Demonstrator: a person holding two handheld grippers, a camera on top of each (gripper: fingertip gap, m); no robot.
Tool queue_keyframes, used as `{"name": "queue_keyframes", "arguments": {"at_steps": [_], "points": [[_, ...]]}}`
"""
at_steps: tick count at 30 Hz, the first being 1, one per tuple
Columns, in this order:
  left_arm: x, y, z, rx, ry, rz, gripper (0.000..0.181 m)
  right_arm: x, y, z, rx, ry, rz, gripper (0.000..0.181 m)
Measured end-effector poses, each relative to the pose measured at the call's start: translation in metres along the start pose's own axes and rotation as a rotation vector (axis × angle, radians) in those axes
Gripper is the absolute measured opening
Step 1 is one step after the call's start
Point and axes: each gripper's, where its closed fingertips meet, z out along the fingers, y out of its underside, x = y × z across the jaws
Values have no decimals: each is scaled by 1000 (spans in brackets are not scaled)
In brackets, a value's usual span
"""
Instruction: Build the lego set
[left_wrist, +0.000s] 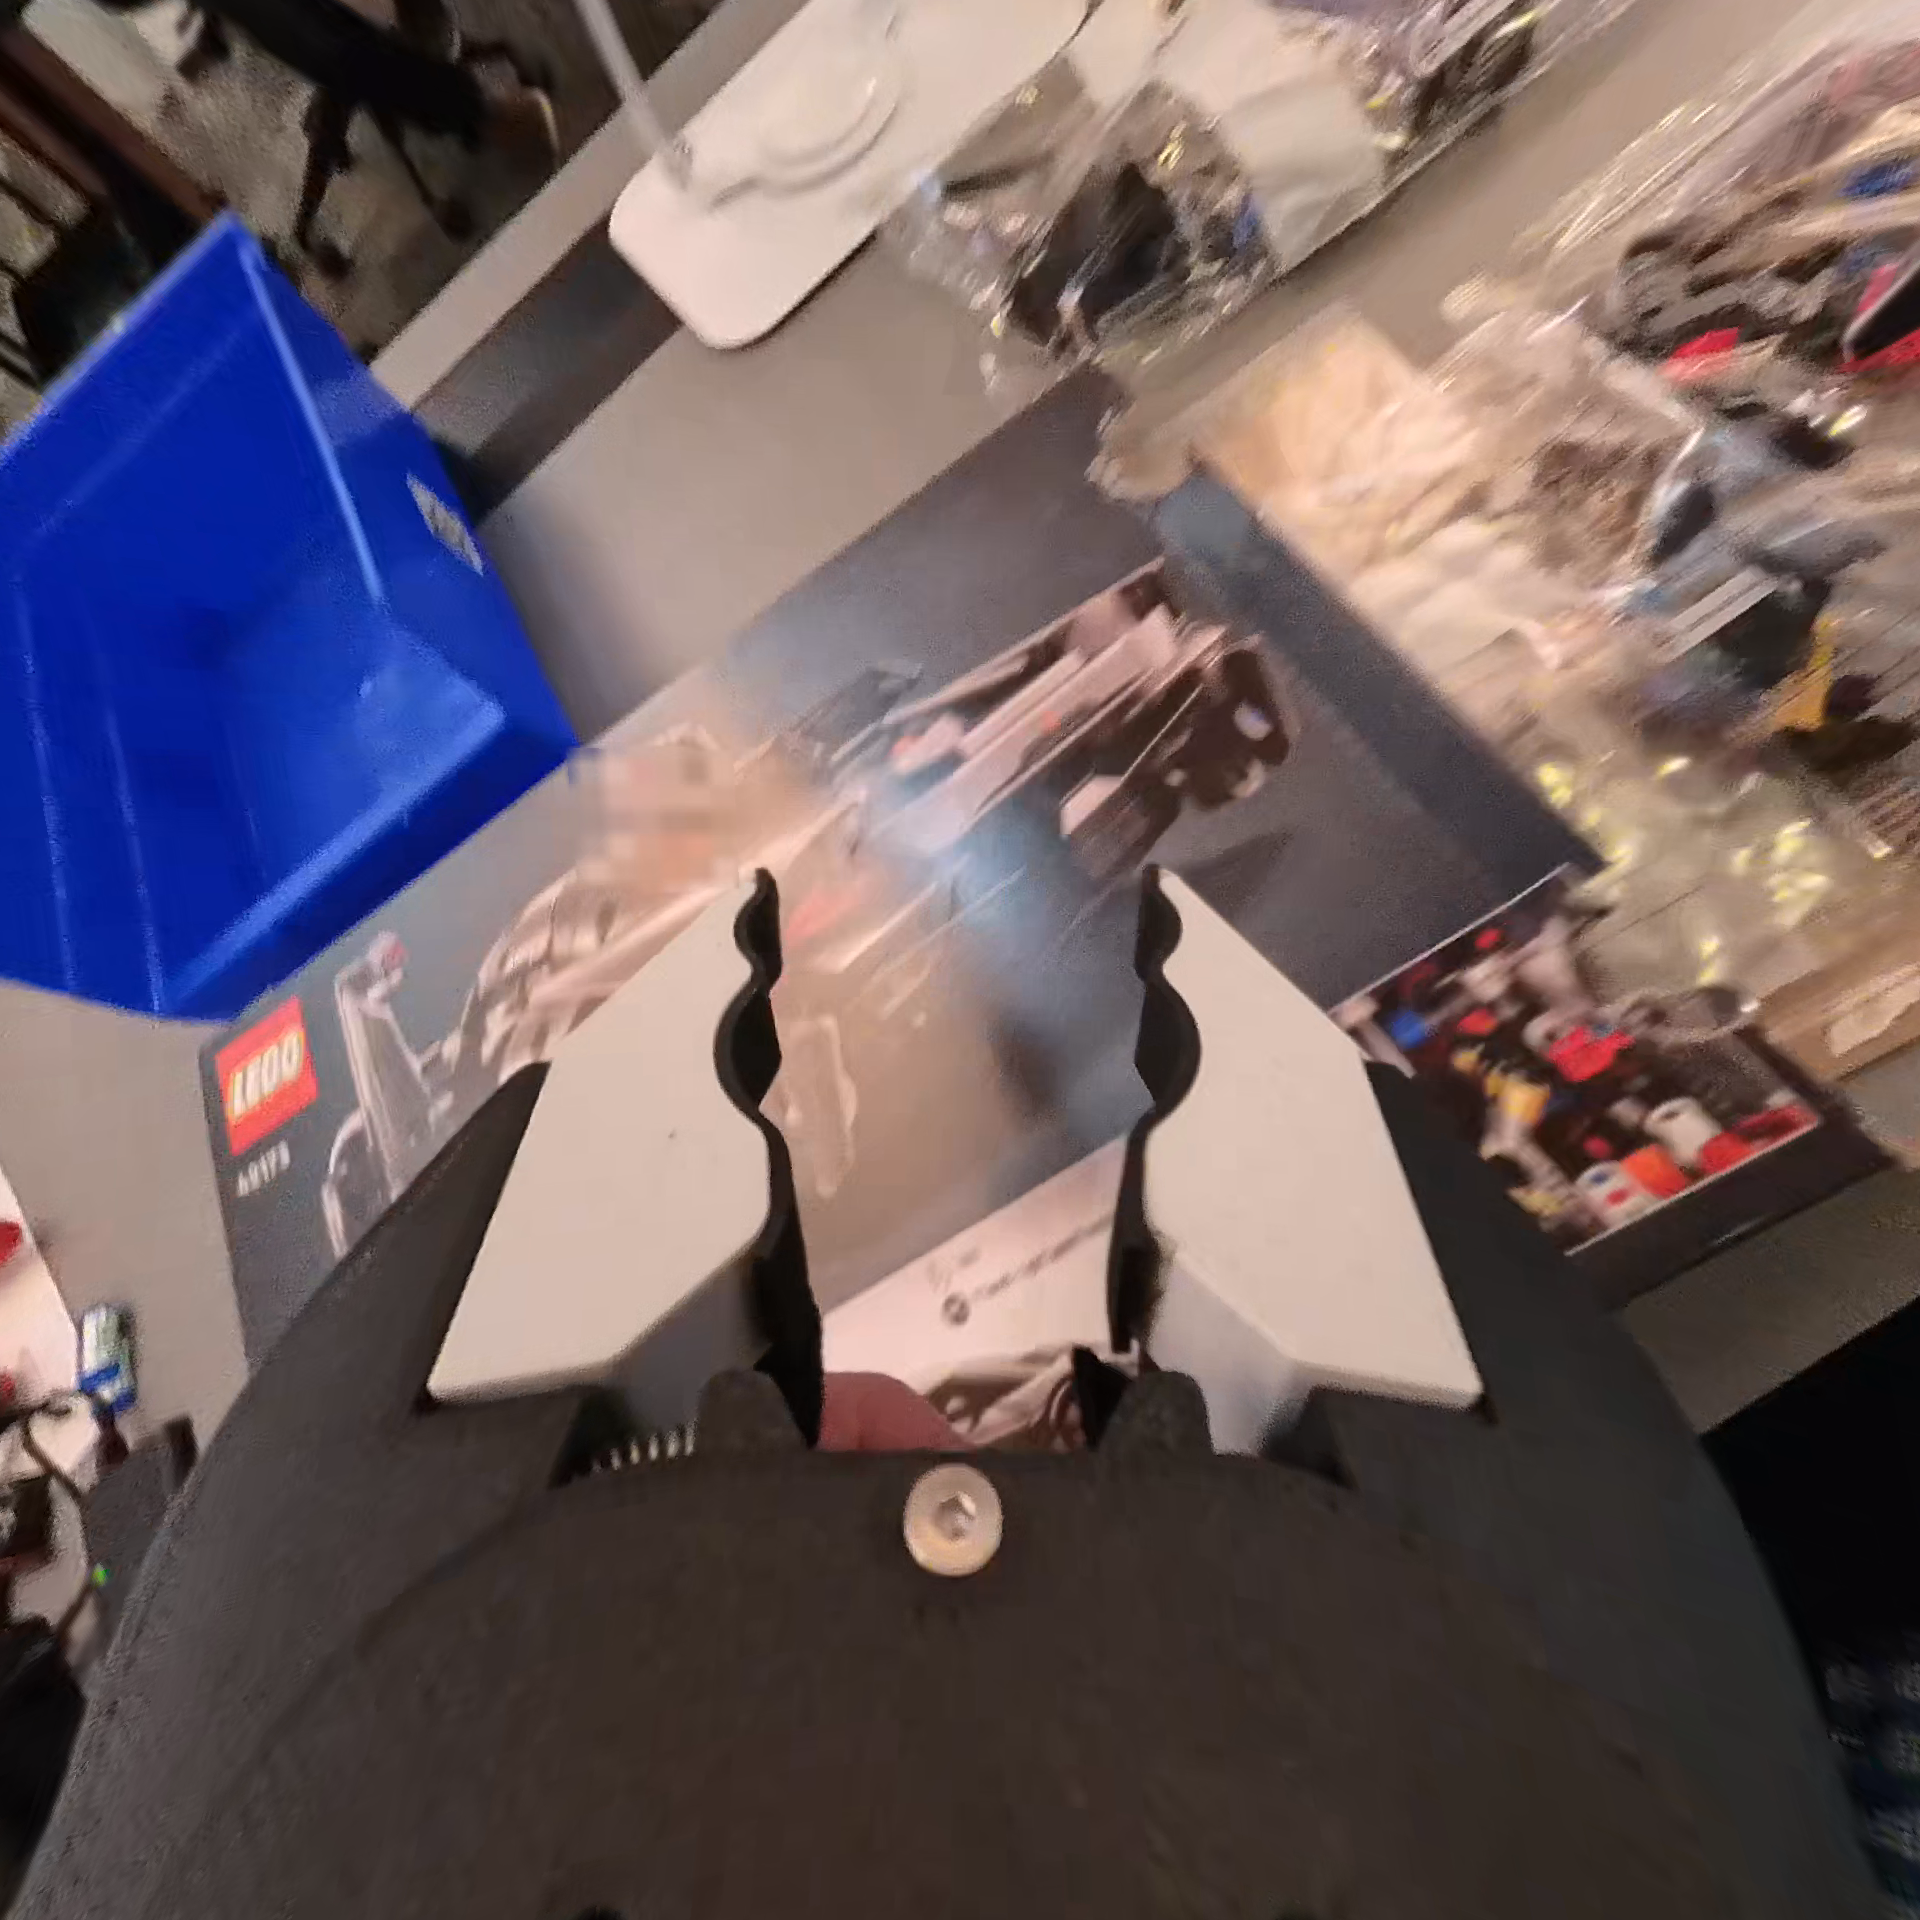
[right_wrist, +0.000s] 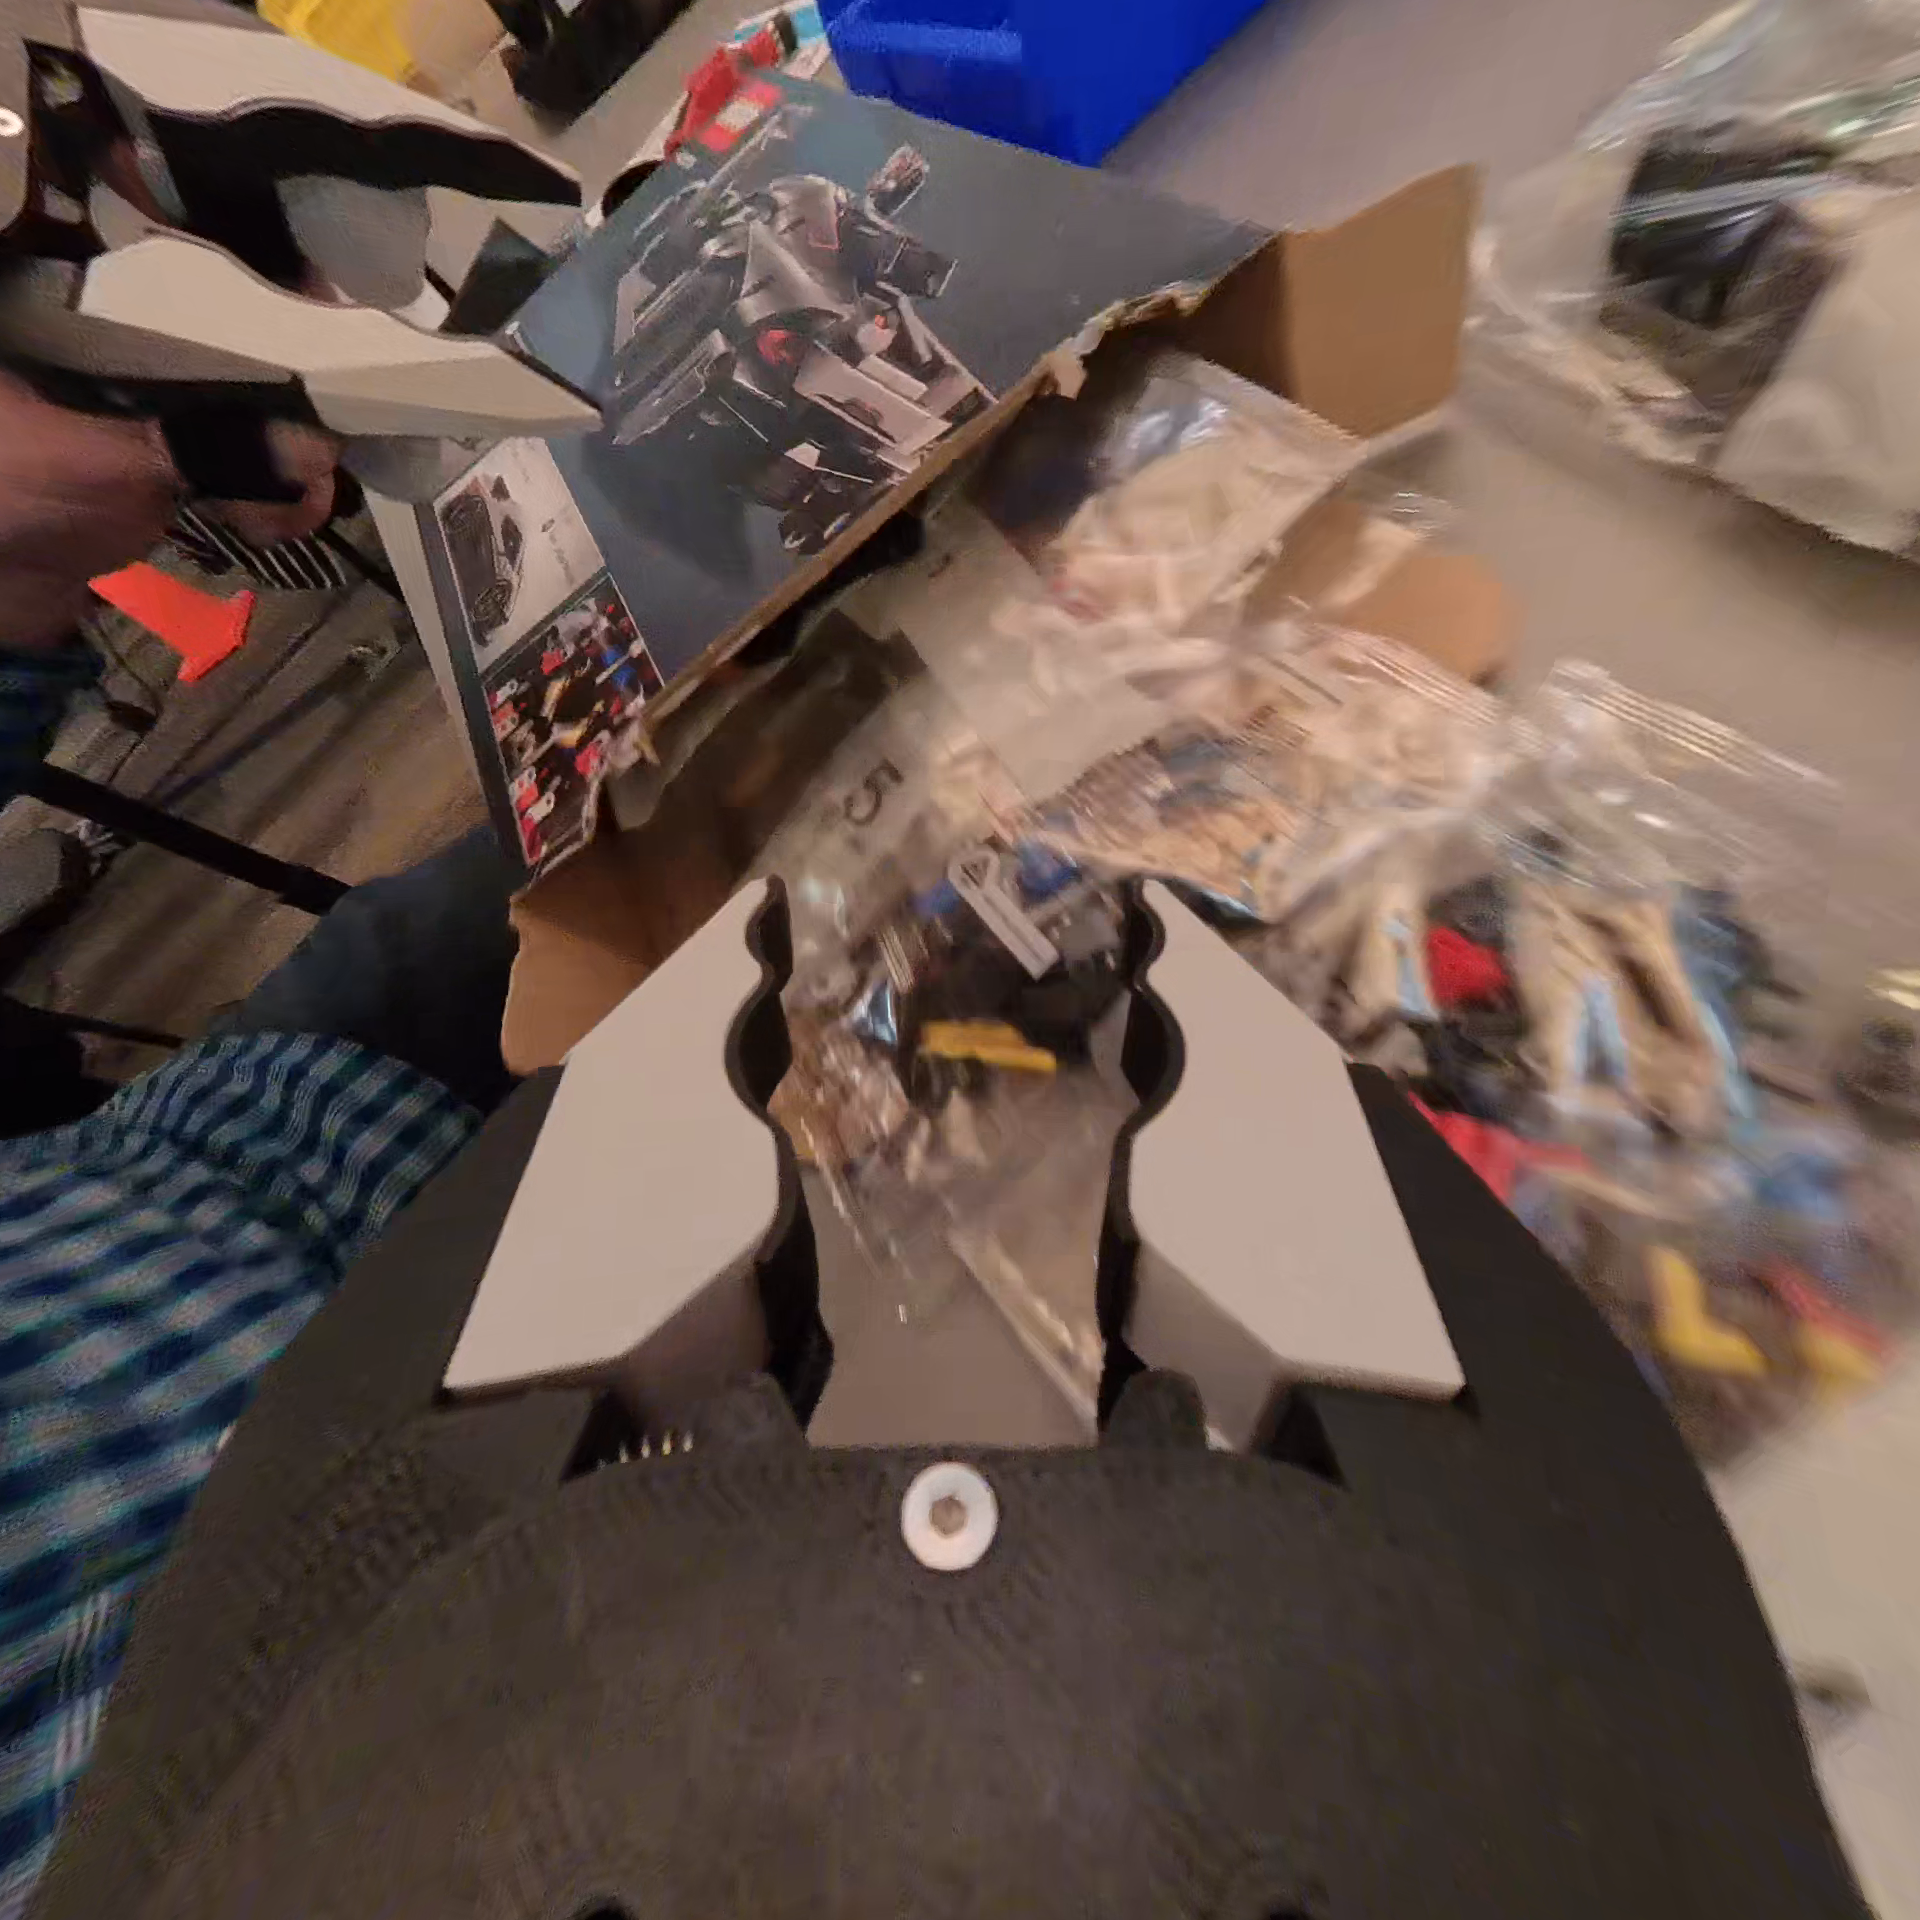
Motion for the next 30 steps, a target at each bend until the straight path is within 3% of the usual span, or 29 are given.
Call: {"name": "queue_keyframes", "arguments": {"at_steps": [4, 11, 13, 16, 21, 30], "points": [[-16, 36, 0, -27, -11, -83, 67, 9, -11, 45, -11, 17, 45, 55], [-11, 59, 11, -20, 10, -141, 67, 25, -27, 73, -26, 12, 111, 43], [-11, 60, 13, -5, 25, -175, 67, 20, -28, 79, -35, -64, 140, 19], [-13, 62, 15, 14, 17, -200, 70, 14, -30, 84, -32, -136, 155, 0], [-14, 62, 15, 16, 18, -207, 70, 10, -41, 76, 12, -157, 119, 0], [-15, 63, 15, 13, 9, -215, 69, 49, -41, 12, 31, -75, 137, 0]]}}
